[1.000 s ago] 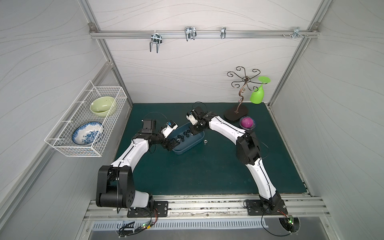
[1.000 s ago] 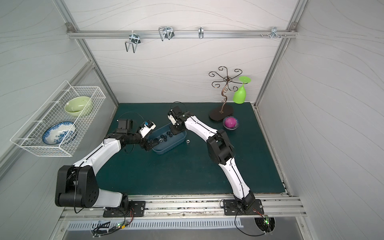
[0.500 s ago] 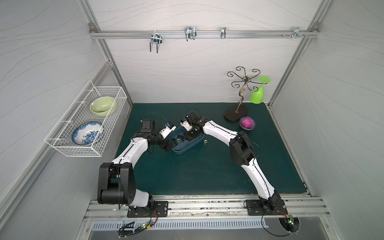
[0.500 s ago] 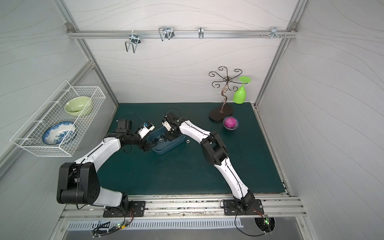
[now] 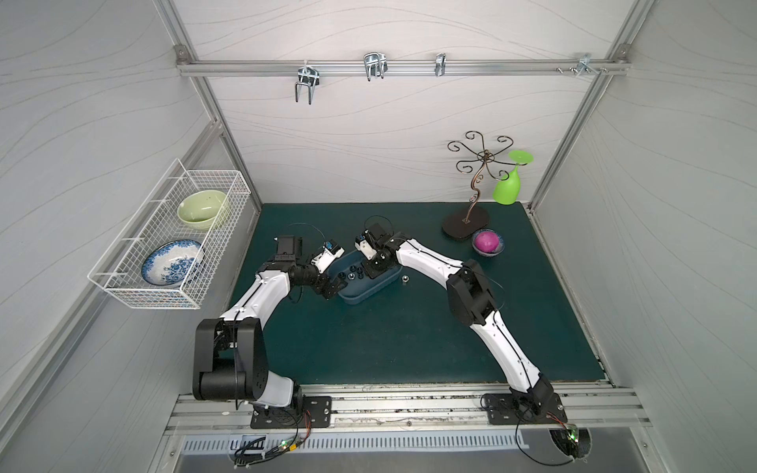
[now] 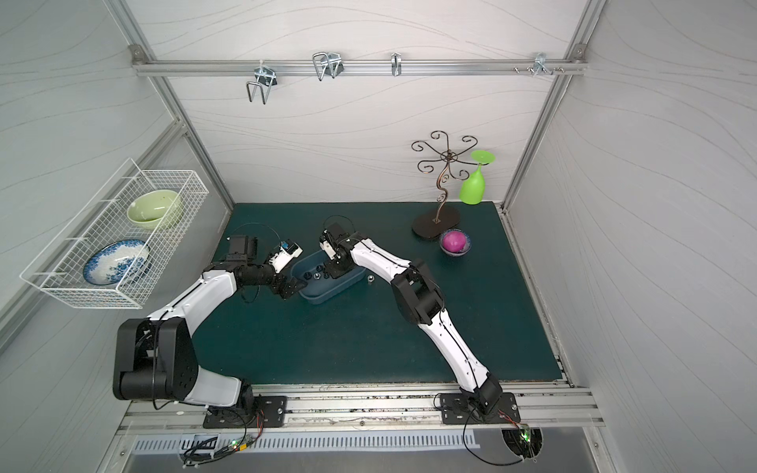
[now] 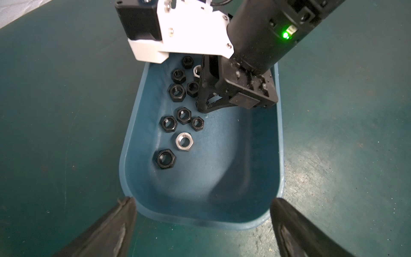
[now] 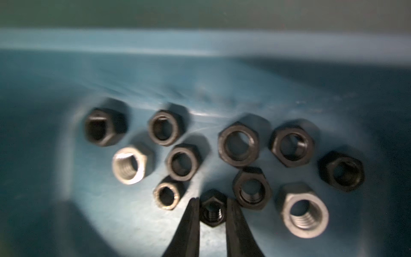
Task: Put the nuts on the desktop into the storage box
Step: Place the nut in the storage box.
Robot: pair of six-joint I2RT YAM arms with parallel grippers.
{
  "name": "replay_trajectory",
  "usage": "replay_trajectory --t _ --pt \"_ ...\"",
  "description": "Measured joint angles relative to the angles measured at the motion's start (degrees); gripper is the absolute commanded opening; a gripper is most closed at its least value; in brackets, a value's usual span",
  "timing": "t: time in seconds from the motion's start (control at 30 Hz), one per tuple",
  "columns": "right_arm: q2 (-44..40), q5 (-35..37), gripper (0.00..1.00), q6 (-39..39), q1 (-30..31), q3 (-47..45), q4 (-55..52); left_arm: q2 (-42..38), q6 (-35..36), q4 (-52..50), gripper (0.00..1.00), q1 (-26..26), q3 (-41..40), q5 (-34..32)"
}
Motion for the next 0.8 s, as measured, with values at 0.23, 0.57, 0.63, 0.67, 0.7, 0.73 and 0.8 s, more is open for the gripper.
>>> replay_trajectory --t 0.23,0.57,0.63,0.67,0.7,0.73,0.8 --pt "0.9 2.8 0.15 -1.0 0.2 1.7 -0.8 0.0 0.0 -0.3 0.99 0.0 0.0 0.0" --pt "0.9 4.2 0.28 -1.8 0.8 1.9 -0.9 0.0 0.0 -0.6 0.99 0.0 0.0 0.5" --pt "0.9 4.2 0.32 -1.9 0.9 1.9 -0.9 0.0 0.0 -1.0 0.99 0.0 0.0 0.8" --pt "0.9 4.2 0.33 -1.9 0.9 1.9 -0.9 0.1 -0.1 -1.3 0.99 0.0 0.0 1.0" --pt "0.9 4.2 0.34 -1.9 1.0 2.1 -1.2 0.1 -0.2 -1.4 0.99 0.0 0.0 1.3" --pt "0.9 4.2 0.35 -1.9 1.1 2.2 -1.3 0.2 -0.2 -1.6 0.99 0.0 0.0 1.6" --pt "0.9 4.2 0.35 -1.9 1.3 2.5 -1.7 0.3 -0.2 -1.9 0.99 0.0 0.0 2.4"
